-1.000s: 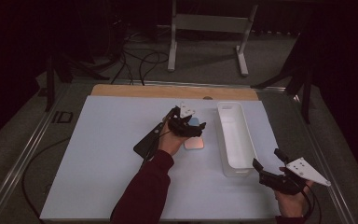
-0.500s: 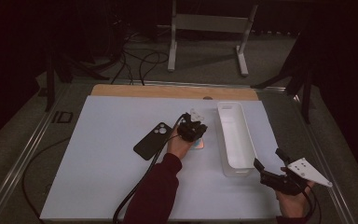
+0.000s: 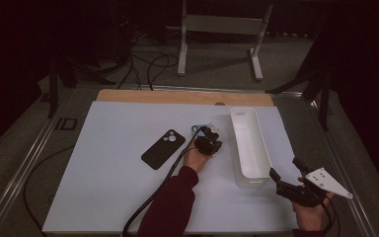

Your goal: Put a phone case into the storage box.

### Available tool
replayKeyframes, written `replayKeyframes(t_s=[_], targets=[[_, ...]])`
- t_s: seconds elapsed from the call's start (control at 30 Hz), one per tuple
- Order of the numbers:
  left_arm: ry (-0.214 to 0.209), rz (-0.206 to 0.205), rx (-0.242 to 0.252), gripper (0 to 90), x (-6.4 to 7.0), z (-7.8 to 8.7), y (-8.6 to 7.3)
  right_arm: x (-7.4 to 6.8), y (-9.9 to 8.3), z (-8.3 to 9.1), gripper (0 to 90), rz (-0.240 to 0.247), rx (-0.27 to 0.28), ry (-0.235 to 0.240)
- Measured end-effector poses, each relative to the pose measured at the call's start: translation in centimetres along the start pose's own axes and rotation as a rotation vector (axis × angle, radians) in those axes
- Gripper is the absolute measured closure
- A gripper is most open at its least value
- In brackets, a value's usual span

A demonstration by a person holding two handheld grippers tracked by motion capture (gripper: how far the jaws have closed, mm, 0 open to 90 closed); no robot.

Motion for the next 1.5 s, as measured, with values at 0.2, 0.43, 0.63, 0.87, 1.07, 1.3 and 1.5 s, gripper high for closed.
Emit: replayKeyframes(t_s=[0.2,0.43,0.63,0.87,1.07,1.3,1.5], targets=[[-0.001,-0.004,-0.028,90.0,0.3,0.6,-0.4,0.0,0.0,0.0,10.1,0.001,0.0,-0.002],[0.0,0.006,-0.042,90.0,0.4,2.3,-1.9,0.0,-0.1,0.1,10.0,0.0,0.0,-0.005],[-0.008,0.037,-0.035,90.0,-0.3,4.3,-3.8,-0.1,-0.2,-0.1,10.1,0.007,-0.008,-0.002],[-0.004,0.031,-0.049,90.0,-0.7,5.6,-4.9,-0.1,-0.2,-0.1,10.0,0.004,-0.01,-0.003],[0.006,0.025,-0.06,90.0,-1.2,6.6,-5.7,0.0,-0.2,-0.1,10.1,0.005,-0.008,-0.003],[0.019,0.033,-0.065,90.0,-2.1,7.7,-6.5,-0.2,-0.3,-0.2,10.1,0.01,-0.014,-0.002],[0.021,0.035,-0.063,89.9,-2.2,7.8,-6.6,-0.3,-0.2,-0.3,10.0,0.009,-0.016,0.0]])
Point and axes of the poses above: each handheld gripper's, and its own axes: z roughly backward along the jaws, y roughly out of its top, x roughly to its right, the point moved 6 cm from there along -z, roughly forward along the jaws, and after that the axes turned 2 degrees about z, right-handed, at the moved point
